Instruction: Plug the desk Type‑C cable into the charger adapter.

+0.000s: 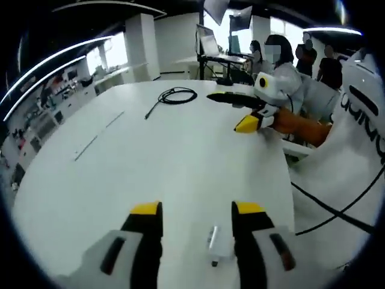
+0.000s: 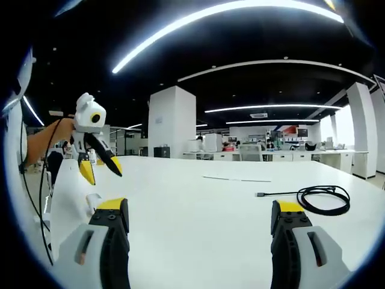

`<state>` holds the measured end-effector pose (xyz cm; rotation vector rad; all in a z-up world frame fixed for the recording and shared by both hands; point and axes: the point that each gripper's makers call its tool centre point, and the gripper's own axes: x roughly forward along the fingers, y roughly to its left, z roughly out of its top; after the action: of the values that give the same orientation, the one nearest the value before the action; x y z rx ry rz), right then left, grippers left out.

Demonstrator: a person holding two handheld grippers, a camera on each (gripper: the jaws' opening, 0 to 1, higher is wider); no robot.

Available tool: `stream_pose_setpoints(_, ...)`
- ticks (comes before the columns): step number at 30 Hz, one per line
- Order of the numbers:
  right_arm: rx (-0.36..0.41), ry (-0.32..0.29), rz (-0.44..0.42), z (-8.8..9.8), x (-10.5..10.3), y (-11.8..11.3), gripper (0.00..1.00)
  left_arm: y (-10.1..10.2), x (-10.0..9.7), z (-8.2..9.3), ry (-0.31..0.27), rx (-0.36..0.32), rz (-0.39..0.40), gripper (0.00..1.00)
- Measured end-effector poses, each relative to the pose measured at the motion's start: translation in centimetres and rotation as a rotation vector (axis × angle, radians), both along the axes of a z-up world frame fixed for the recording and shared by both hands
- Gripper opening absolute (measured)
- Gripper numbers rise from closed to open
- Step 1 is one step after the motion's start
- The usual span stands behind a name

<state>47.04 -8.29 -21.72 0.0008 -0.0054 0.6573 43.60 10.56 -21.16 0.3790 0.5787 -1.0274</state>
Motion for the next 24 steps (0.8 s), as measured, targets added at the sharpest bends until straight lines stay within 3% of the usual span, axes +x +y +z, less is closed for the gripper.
stream_pose_setpoints(3,-0.006,-0.004,-0.003,0.2,-0.1,0.1,1.00,0.6,0.5,0.4,-0.038,-0.054,0.054,0.59)
stream_pose_setpoints(7,-0.014,-0.005,-0.007,0.2,-0.1,0.0,1.00,1.2,1.0,1.4,-0.120,-0.133,0.111,0.61)
stream_pose_setpoints(14,-0.016,0.004,0.001,0.0,-0.3,0.6,1.00,3.3,1.4,0.5,-0.165,-0.155,0.236,0.88)
stream_pose_setpoints(17,-0.016,0.003,0.003,0.0,-0.2,0.6,1.00,3.1,0.6,0.0,-0.162,-0.194,0.251,0.92)
stream_pose_setpoints(20,-0.018,0.005,0.007,-0.1,-0.3,0.7,1.00,2.7,0.6,0.5,-0.246,-0.267,0.281,0.94)
stream_pose_setpoints(22,-0.019,0.006,0.006,-0.1,-0.3,0.7,1.00,2.7,0.4,0.3,-0.256,-0.280,0.301,0.99)
stream_pose_setpoints(24,-0.018,0.007,0.006,-0.1,-0.4,0.7,1.00,3.1,0.7,0.4,-0.277,-0.314,0.370,1.00)
